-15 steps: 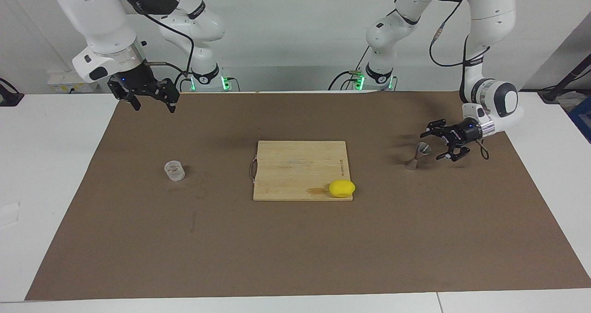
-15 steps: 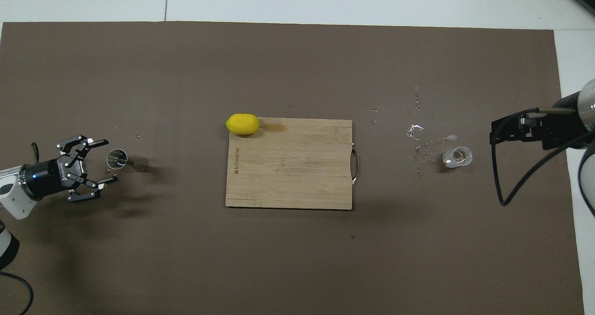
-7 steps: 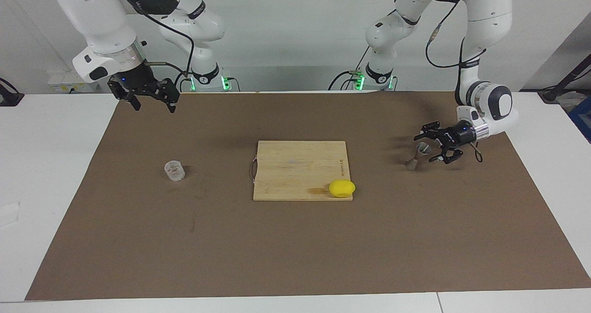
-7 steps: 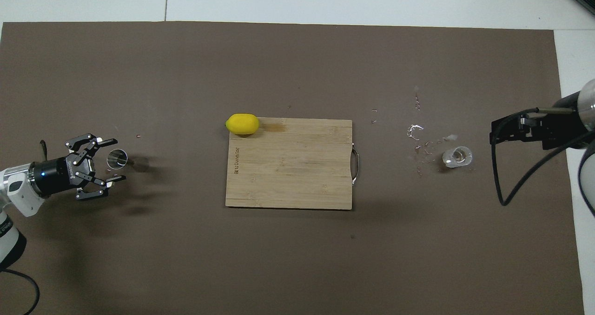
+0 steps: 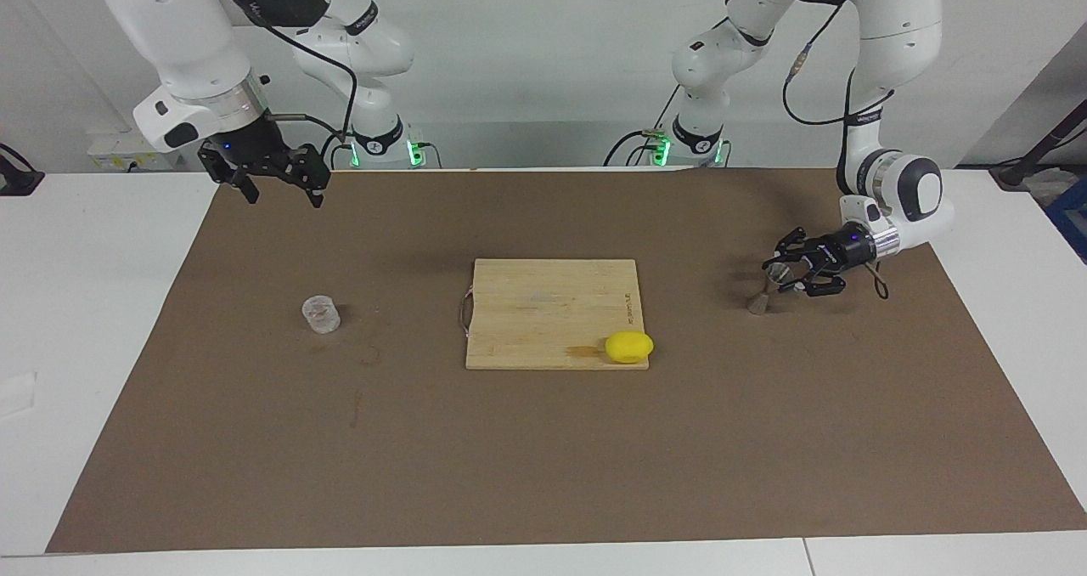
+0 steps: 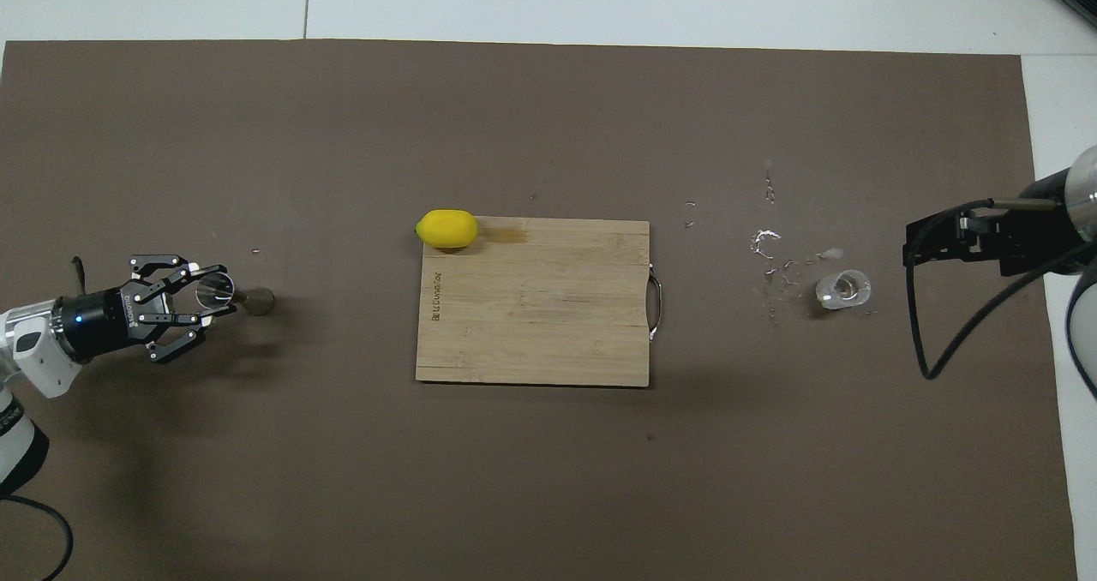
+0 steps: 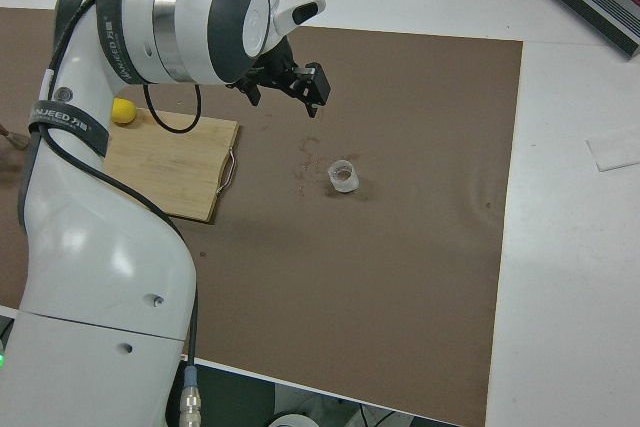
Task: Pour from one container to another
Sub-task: 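Lift the dark cup with the left gripper and carry it over the board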
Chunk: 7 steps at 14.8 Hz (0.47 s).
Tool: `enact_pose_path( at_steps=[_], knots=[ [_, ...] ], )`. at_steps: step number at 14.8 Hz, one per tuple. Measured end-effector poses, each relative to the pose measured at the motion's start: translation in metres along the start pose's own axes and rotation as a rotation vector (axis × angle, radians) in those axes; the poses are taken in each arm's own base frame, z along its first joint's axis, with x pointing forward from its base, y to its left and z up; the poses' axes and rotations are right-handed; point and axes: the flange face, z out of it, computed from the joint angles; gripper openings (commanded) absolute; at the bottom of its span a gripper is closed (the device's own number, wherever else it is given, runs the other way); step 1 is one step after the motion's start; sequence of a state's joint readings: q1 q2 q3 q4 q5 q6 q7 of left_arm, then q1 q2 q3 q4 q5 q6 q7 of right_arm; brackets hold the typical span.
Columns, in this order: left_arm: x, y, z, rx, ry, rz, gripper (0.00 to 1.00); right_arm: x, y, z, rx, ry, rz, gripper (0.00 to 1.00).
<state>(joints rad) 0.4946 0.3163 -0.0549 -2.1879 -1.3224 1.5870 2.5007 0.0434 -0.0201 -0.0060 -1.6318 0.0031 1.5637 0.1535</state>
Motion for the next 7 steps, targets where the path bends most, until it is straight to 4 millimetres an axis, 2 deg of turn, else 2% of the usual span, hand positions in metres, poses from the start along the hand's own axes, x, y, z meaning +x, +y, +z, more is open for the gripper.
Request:
enact_pose_path(
  at_steps=[4,6,7],
  knots=[
    [0.013,-0.011,0.005,-0.003,0.014,0.009,0.33,0.000,0.000,0.000,0.000,0.000,0.000,1.00],
    [0.025,-0.016,0.019,-0.030,0.016,-0.002,0.33,0.000,0.000,0.000,0.000,0.000,0.000,1.00],
    [0.033,-0.018,0.032,-0.046,0.024,-0.005,0.33,0.000,0.000,0.000,0.000,0.000,0.000,1.00]
  ],
)
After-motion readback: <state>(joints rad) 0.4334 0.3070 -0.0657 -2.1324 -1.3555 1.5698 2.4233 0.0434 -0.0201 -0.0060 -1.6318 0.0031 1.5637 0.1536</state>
